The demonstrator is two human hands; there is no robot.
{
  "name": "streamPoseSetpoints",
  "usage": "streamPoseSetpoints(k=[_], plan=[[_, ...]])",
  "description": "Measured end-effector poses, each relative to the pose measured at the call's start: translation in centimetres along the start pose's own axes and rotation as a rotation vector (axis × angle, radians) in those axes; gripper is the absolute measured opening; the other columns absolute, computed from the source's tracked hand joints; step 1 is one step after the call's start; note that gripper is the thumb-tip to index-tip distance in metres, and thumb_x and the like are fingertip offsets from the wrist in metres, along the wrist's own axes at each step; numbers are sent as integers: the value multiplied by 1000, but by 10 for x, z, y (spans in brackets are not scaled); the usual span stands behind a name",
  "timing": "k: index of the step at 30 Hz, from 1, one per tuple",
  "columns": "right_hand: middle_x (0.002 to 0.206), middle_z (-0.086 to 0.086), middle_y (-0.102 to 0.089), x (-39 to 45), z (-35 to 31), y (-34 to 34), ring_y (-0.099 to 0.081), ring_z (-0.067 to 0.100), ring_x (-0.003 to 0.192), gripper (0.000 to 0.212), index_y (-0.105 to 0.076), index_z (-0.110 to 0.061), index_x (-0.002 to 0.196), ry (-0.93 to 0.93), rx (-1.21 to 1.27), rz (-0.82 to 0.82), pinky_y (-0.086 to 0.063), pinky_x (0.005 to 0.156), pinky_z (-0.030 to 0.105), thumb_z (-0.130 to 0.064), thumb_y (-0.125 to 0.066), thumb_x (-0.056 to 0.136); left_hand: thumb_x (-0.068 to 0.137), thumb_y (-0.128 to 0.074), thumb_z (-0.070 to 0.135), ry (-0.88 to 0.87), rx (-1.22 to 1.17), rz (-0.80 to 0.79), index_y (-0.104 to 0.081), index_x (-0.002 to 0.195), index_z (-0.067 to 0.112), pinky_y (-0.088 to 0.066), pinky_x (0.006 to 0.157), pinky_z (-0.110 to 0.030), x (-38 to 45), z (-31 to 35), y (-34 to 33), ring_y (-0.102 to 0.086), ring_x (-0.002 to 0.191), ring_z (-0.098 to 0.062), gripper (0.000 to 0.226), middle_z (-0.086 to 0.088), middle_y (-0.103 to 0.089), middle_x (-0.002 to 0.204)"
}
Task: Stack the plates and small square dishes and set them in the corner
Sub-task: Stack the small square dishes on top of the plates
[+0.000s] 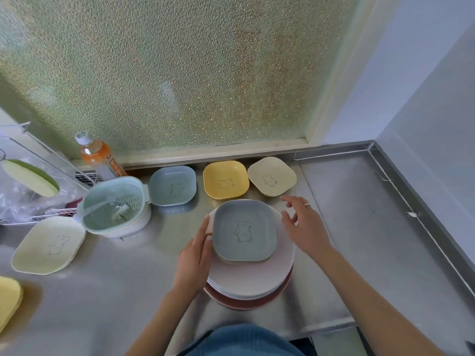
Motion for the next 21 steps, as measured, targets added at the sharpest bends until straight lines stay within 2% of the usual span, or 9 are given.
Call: streamPoseSetpoints(k=[2,5,9,12,16,19,21], plan=[[128,0,-50,18,21,-15,-62,14,80,38,-44,-24,130,-78,-51,-115,-52,81,30,-23,-51,93,101,-27,35,27,0,1,-23,148,34,-42,90,-31,6,-2,0,-56,115,-26,47,-7,-56,134],[143,3,-41,38,45,-43,-62,22,100,47,-36,-25,137,-144,-132,-251,-48,94,40,-24,-51,93,100,-26,38,64,20,-19,-25,147,35,-45,94,-36,14,-10,-3,-56,116,-27,47,-6,-57,134],[147,4,-37,59,61,-66,-57,27,112,48,-32,-25,140,-174,-201,-334,-44,97,47,-23,-47,94,96,-23,49,66,37,-6,-30,143,39,-48,92,-39,17,-13,-5,-59,109,-23,49,-4,-61,127],[145,4,-40,68,76,-73,-53,28,116,48,-30,-29,141,-208,-317,-365,-41,96,47,-23,-42,95,91,-20,54,51,42,17,-35,139,42,-47,96,-43,17,-13,-6,-59,102,-19,51,-3,-64,117],[137,4,-44,76,81,-78,-52,27,112,43,-41,-29,135,-163,-398,-325,-44,92,44,-23,-46,93,88,-17,56,48,45,22,-39,136,41,-46,94,-45,18,-14,-6,-58,96,-16,55,-1,-66,108],[117,5,-51,74,79,-78,-55,22,94,25,-59,-24,115,-126,-481,-301,-45,86,36,-23,-49,91,87,-15,57,59,59,16,-38,136,41,-47,93,-44,17,-14,-7,-57,94,-16,56,-1,-65,107],[106,5,-54,68,80,-72,-53,21,81,16,-64,-19,99,-140,-467,-273,-43,79,32,-23,-52,89,86,-15,58,65,61,10,-38,137,39,-47,92,-44,18,-15,-8,-57,94,-17,59,-2,-65,109]])
Point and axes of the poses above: each hand's wrist, its own x-axis towards the middle knuckle, its own y-axis out of the back of the hand, z = x × y, the point moved 10 cm from there along x, towards the middle knuckle
